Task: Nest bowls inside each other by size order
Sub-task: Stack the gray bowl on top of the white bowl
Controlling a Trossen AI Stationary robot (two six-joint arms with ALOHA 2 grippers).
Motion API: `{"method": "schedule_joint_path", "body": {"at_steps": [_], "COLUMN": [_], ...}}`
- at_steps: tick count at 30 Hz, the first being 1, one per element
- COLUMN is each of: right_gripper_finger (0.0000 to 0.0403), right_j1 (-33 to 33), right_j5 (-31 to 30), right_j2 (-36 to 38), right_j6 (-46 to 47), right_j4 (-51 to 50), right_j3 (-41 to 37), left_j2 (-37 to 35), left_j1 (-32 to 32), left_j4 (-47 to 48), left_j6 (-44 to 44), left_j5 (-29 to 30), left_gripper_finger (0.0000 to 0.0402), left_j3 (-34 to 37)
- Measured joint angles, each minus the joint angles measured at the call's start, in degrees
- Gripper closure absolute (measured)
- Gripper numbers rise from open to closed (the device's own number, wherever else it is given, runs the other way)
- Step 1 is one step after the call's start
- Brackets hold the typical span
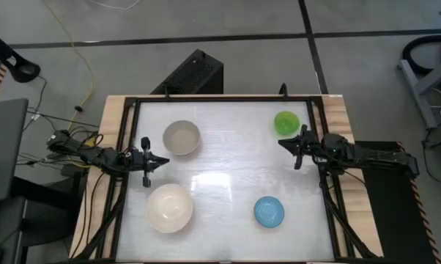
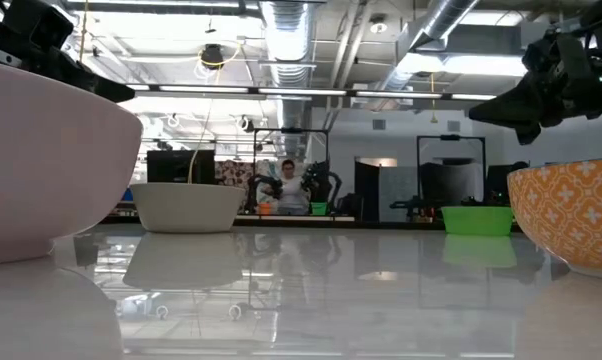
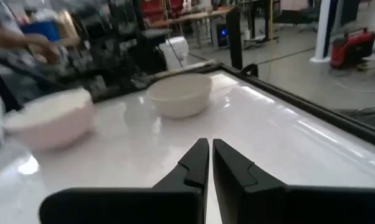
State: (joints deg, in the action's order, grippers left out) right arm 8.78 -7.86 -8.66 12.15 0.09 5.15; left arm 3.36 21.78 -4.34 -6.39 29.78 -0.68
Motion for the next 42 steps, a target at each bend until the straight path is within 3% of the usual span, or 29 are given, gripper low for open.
{"method": "schedule_joint_path", "body": {"at_steps": [4, 10, 13, 17, 22, 28, 34, 42], "right_gripper_finger": [0.0359, 0.0359, 0.0359, 0.0359, 0.0354, 0.0312, 0.0251, 0.0183], "right_j1": [0.45, 1.91, 1.15, -0.87, -1.29, -1.79, -2.06, -2.43], "right_j5": [-0.02, 0.86, 5.68, 5.14, 6.33, 11.14, 12.92, 12.9], "right_j2": [-0.78, -4.74, -13.36, -30.72, -52.12, -73.81, -86.58, -100.46], "right_j6": [7.06, 4.96, 4.93, 3.4, -3.63, -13.14, -20.36, -28.81], "right_j4": [12.25, 31.17, 35.4, 36.24, 32.66, 20.43, 12.08, 2.21], "right_j3": [0.04, 0.09, 2.48, 10.21, 24.86, 45.28, 60.62, 74.02], "left_j2": [0.0, 0.0, 0.0, 0.01, 0.0, 0.0, 0.0, 0.02], "left_j1": [0.0, 0.0, 0.0, 0.0, 0.0, 0.0, 0.0, 0.0], "left_j4": [0.0, 0.02, 0.02, 0.04, 0.04, 0.04, 0.04, 0.04], "left_j6": [0.02, 0.09, 0.13, 0.15, 0.15, 0.15, 0.15, 0.15], "left_j5": [0.0, -0.02, -0.01, -0.02, -0.02, 0.01, 0.01, 0.02], "left_gripper_finger": [0.0401, 0.0401, 0.0401, 0.0401, 0.0401, 0.0401, 0.0401, 0.0401], "left_j3": [-0.01, 0.01, 0.01, 0.0, 0.01, 0.0, 0.01, 0.01]}}
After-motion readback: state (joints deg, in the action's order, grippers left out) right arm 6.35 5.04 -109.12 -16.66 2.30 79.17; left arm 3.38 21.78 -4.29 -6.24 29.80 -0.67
